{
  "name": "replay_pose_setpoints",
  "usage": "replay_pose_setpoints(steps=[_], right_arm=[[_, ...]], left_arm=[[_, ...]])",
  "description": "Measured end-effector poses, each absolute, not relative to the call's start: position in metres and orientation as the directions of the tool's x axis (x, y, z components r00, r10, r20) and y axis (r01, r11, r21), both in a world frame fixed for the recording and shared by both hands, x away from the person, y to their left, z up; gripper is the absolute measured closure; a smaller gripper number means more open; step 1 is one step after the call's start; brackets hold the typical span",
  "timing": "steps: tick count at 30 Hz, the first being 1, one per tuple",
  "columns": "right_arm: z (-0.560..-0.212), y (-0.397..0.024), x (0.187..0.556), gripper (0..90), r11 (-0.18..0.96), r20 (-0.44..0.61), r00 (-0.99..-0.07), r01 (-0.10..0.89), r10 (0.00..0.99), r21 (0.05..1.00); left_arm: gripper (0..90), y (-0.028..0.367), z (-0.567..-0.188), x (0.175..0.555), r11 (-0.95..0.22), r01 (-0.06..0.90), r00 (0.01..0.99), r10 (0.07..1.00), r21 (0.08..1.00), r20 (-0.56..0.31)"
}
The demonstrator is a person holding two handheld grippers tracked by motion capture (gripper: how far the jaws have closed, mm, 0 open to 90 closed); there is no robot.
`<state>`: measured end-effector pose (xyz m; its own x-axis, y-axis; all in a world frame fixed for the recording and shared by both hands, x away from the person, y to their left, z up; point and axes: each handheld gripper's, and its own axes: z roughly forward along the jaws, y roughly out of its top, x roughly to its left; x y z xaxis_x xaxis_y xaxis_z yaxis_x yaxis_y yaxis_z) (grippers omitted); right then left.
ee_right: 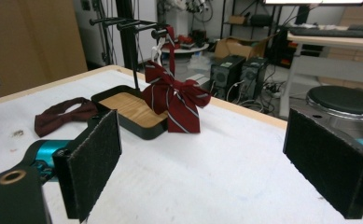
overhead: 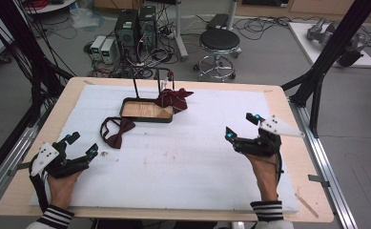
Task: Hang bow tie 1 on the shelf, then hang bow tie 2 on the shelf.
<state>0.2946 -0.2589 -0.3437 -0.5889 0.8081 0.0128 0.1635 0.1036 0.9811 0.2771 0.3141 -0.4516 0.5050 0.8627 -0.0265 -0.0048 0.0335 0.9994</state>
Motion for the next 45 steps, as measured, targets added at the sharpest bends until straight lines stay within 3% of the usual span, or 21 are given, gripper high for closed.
replay_pose_setpoints(steps=[8,17,45], right_arm=[[-0.387,-0.272,0.256,10.6,0.064,-0.02,-0.57,0.056,0.822,0.996],[-0.417,-0.282,0.245,10.5,0.008,0.015,-0.541,0.04,0.841,0.999],[-0.431,-0.279,0.245,10.6,0.016,0.007,-0.529,0.039,0.849,0.999]], left_arm=[[14.8,0.315,-0.443,0.274,0.031,-0.017,0.505,0.863,0.999,-0.018],[14.8,0.314,-0.444,0.275,0.022,-0.008,0.501,0.865,1.0,-0.015],[14.8,0.319,-0.444,0.277,0.014,0.015,0.512,0.859,1.0,-0.02]])
